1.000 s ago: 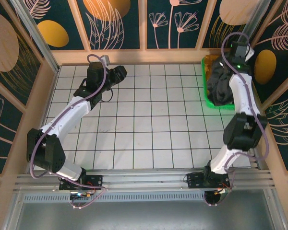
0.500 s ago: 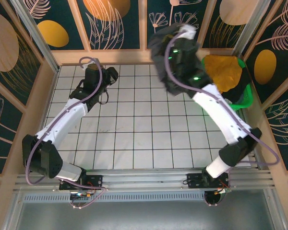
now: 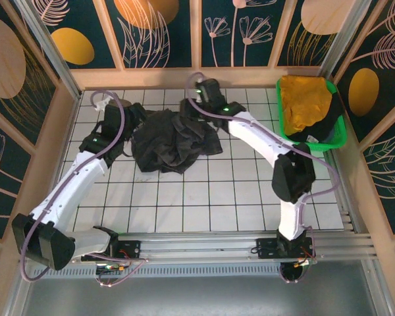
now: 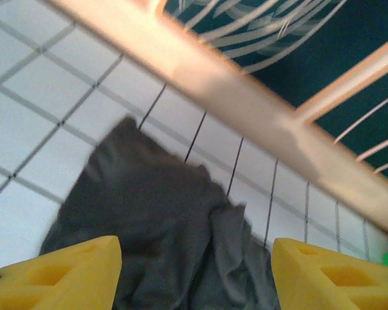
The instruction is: Fold and stack the t-shirts
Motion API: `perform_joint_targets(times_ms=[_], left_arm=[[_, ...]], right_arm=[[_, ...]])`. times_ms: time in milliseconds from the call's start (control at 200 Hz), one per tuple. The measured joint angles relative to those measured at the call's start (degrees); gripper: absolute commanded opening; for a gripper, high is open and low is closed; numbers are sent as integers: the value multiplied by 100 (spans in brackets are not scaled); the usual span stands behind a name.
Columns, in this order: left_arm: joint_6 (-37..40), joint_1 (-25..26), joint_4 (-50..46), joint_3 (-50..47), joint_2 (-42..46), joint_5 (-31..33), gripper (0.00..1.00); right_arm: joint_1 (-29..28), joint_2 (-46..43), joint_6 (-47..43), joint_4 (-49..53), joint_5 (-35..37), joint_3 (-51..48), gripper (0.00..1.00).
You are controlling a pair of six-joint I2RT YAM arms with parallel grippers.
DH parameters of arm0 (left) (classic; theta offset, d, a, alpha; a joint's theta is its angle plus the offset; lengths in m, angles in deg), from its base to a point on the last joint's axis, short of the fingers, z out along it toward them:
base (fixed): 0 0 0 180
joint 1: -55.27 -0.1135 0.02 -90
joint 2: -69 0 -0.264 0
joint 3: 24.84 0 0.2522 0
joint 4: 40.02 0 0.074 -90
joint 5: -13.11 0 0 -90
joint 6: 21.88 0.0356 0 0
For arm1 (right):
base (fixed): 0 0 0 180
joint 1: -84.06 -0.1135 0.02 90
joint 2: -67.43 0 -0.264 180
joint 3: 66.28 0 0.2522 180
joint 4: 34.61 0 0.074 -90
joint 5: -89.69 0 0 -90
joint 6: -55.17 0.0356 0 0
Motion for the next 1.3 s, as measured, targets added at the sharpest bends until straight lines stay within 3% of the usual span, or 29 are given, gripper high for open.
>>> perform_joint_targets(times_ms=[55,195,445,495,566,631,671,731,1056,1186,1251,1301], left_arm=[[-144,0,-22,-245,-164,-284,61],[-551,0,-46,-960,-758,-1078,64],[-1150,-101,181,-1473,-1690,-1836,66],[-1268,-184,313,-1530,-1799,-1943,63],[-1401,-313,476,-1574,-2013,-2059,58],[-1508,-415,634,-1635,-2197,-2133,48],[-1554,-476,678,-1659,-2251,-2153,29],[-1611,-579,793,-1659,-2256,-2153,0],[-1067,-1869,800,-1637,-2249,-1974,0],[-702,-2122,476,-1298,-2251,-1703,0],[-546,-2129,302,-986,-2251,-1550,27],[-466,-2127,245,-756,-2249,-1453,33]], right_arm=[[363,-136,164,24,-212,-376,49],[1023,-61,413,197,-557,-1038,50],[866,697,474,400,-1099,-1486,54],[857,848,472,409,-1174,-1486,51],[874,1008,498,422,-1220,-1447,38],[920,1067,529,424,-1248,-1322,13],[949,1145,525,422,-1246,-1255,1],[997,1231,599,431,-1228,-1246,0],[1722,509,393,695,-260,-1735,0],[1814,11,203,839,70,-1762,0],[1744,-184,125,839,140,-1762,0],[1672,-286,76,837,151,-1762,0]])
